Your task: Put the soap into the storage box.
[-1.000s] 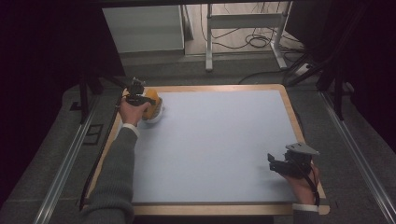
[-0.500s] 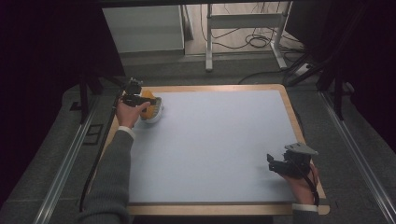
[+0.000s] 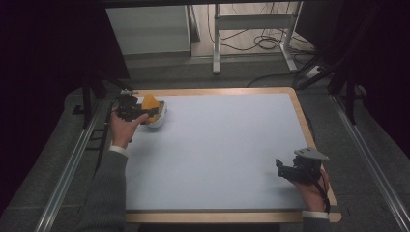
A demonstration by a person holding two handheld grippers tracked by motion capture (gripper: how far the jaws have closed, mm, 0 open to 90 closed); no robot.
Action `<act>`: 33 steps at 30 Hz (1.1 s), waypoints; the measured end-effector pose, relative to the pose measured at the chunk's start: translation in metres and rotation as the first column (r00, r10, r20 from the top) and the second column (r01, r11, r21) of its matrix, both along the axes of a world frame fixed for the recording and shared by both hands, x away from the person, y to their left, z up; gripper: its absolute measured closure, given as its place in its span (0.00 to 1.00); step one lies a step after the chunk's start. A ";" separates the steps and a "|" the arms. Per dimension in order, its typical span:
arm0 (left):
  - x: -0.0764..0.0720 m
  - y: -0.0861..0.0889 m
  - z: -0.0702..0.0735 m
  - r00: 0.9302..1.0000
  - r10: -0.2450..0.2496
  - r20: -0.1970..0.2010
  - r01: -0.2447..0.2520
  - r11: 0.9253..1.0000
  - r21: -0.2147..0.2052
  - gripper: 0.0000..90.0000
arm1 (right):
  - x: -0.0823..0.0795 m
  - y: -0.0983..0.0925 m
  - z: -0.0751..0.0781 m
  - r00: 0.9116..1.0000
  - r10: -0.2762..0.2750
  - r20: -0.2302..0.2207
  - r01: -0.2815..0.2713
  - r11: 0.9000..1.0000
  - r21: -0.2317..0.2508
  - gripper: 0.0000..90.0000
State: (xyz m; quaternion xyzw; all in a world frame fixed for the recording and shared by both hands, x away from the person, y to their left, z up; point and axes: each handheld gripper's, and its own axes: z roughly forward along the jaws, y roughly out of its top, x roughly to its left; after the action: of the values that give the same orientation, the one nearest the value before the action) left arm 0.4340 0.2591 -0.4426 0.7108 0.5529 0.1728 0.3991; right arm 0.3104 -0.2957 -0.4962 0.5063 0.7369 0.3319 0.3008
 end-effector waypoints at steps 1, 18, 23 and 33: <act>-0.005 -0.001 -0.001 1.000 -0.015 0.000 0.015 1.000 -0.001 0.23 | 0.000 0.000 0.000 1.000 -0.002 0.000 0.002 1.000 0.002 0.10; -0.088 -0.026 -0.041 0.983 -0.185 -0.019 0.185 0.983 0.008 0.23 | 0.003 0.009 0.001 1.000 0.018 -0.003 -0.018 1.000 -0.007 0.10; -0.105 -0.027 -0.054 0.983 -0.184 -0.014 0.184 0.983 -0.009 0.23 | 0.003 0.008 0.001 1.000 0.007 -0.005 -0.007 1.000 -0.008 0.10; -0.121 -0.026 -0.072 0.985 -0.171 -0.024 0.170 0.985 -0.029 0.23 | 0.004 0.009 0.001 1.000 0.010 0.004 -0.010 1.000 -0.015 0.10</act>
State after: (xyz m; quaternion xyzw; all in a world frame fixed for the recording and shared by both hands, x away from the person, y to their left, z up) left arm 0.3131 0.2327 -0.5143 0.7523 0.4974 0.1213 0.4147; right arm 0.3140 -0.2869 -0.4949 0.4996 0.7414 0.3289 0.3043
